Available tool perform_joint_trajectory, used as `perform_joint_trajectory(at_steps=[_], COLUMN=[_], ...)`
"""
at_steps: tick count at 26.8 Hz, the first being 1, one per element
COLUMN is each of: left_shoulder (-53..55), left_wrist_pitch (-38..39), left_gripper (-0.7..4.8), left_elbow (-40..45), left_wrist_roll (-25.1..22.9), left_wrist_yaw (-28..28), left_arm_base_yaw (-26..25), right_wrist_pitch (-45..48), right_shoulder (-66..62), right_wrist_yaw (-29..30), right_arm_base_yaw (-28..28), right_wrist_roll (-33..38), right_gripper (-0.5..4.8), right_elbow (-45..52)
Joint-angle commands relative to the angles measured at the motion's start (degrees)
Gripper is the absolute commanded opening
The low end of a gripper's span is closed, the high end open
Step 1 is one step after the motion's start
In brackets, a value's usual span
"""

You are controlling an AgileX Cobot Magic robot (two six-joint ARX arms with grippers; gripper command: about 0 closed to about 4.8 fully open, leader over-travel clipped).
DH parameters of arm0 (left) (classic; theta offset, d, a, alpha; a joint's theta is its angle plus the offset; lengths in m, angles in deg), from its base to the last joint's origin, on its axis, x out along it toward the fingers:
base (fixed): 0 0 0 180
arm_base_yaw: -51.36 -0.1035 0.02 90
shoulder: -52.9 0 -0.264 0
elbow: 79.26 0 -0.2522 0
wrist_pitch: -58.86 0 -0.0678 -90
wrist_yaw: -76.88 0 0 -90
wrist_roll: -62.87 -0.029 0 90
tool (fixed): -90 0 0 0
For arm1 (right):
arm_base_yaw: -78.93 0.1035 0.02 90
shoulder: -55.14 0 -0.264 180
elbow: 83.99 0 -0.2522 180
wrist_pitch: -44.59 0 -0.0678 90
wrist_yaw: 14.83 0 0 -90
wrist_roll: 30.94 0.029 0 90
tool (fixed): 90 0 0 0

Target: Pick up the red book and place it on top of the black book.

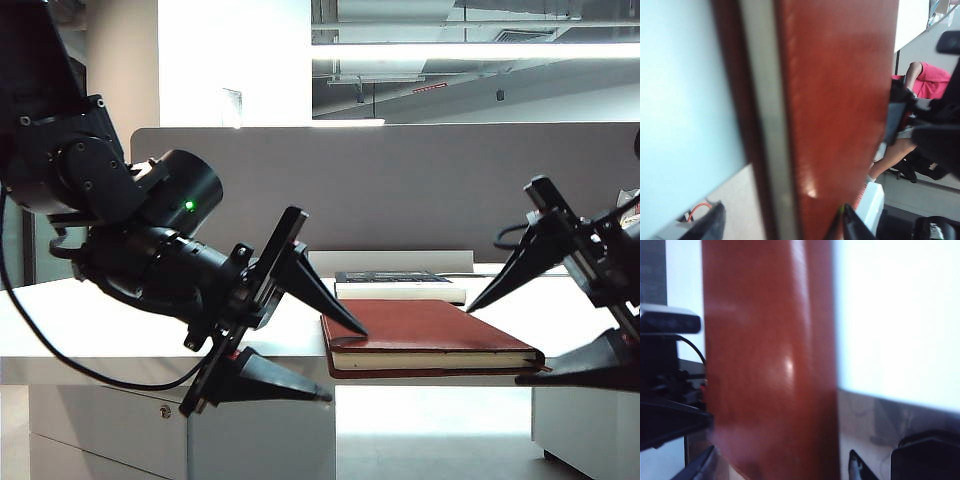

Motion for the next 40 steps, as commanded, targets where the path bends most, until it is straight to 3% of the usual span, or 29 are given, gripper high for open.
perform_joint_trajectory(at_steps=[1,6,10,13,17,20,32,40], left_shoulder=[0.0,0.2,0.6,0.6,0.6,0.6,0.5,0.5], left_wrist_pitch=[-1.0,-1.7,-2.0,-3.1,-4.0,-4.5,-8.7,-6.6], left_gripper=[3.00,2.63,1.94,1.05,-0.01,-0.06,-0.06,-0.06], left_elbow=[-1.2,-1.6,-1.6,-1.6,-1.6,-1.6,-1.7,-9.2], left_wrist_roll=[0.7,0.8,0.7,0.7,0.7,0.0,2.1,4.1], left_wrist_yaw=[-0.4,-0.4,-0.3,-0.4,-0.4,-1.2,-3.9,-7.6], left_arm_base_yaw=[0.3,0.4,0.6,0.7,1.0,1.6,2.7,2.8], right_wrist_pitch=[0.8,0.9,0.9,1.0,1.4,2.8,5.7,10.8], right_shoulder=[-0.6,-0.7,-0.7,-0.7,-0.7,-0.7,-0.6,-0.6], right_wrist_yaw=[0.5,0.5,0.5,0.5,1.8,2.8,9.6,11.1], right_arm_base_yaw=[0.1,0.1,0.1,0.1,0.1,0.1,0.1,0.2], right_wrist_roll=[0.0,0.0,0.0,0.0,-0.1,0.0,2.0,6.5], right_gripper=[3.32,3.24,1.83,1.61,0.60,0.01,-0.02,-0.02], right_elbow=[-0.2,-0.3,-0.7,-0.9,-0.9,-0.8,-3.0,-4.1])
